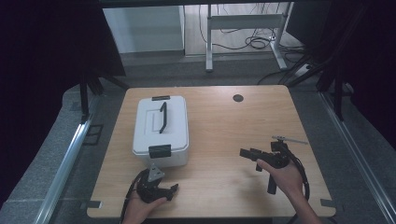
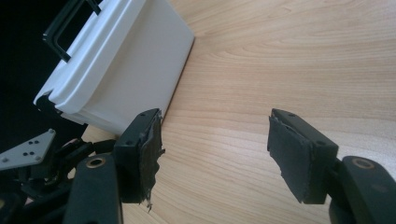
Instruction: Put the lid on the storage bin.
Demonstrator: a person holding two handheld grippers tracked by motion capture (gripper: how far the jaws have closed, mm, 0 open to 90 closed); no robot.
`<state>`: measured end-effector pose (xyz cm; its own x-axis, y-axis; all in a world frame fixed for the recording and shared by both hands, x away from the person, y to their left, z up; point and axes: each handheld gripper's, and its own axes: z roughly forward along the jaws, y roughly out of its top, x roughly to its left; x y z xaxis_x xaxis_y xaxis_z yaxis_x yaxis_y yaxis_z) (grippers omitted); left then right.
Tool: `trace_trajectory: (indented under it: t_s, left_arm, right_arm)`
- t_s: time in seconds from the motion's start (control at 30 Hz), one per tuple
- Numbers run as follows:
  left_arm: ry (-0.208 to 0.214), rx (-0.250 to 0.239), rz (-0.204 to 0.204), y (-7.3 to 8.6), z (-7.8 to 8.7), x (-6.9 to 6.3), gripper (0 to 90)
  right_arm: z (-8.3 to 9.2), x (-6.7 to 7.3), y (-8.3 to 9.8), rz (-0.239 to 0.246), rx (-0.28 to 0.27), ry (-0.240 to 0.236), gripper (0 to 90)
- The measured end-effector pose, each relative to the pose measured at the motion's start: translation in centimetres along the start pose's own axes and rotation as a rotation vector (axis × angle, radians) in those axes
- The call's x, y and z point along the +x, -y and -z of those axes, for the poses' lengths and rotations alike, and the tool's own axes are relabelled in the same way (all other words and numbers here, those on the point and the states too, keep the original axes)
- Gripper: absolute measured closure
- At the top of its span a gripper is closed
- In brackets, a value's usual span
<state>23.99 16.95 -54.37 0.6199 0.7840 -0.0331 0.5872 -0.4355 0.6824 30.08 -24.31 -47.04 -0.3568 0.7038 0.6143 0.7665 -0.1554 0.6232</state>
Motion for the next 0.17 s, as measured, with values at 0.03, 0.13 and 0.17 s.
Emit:
trace_trajectory:
  t_s: [0.03,0.13,0.17]
  left_arm:
    - [0.001,0.000,-0.002,-0.02,-0.03,0.07,11.6]
    - [0.000,0.003,-0.002,-0.08,-0.06,0.10,11.2]
    - [0.000,0.003,-0.002,-0.08,-0.06,0.10,11.2]
  right_arm:
    - [-0.07,-0.12,0.04,-0.003,0.002,-0.001,34.7]
    - [-0.40,-0.51,0.24,-0.006,0.011,-0.005,34.7]
    - [-0.50,-0.62,0.32,-0.005,0.016,-0.006,34.7]
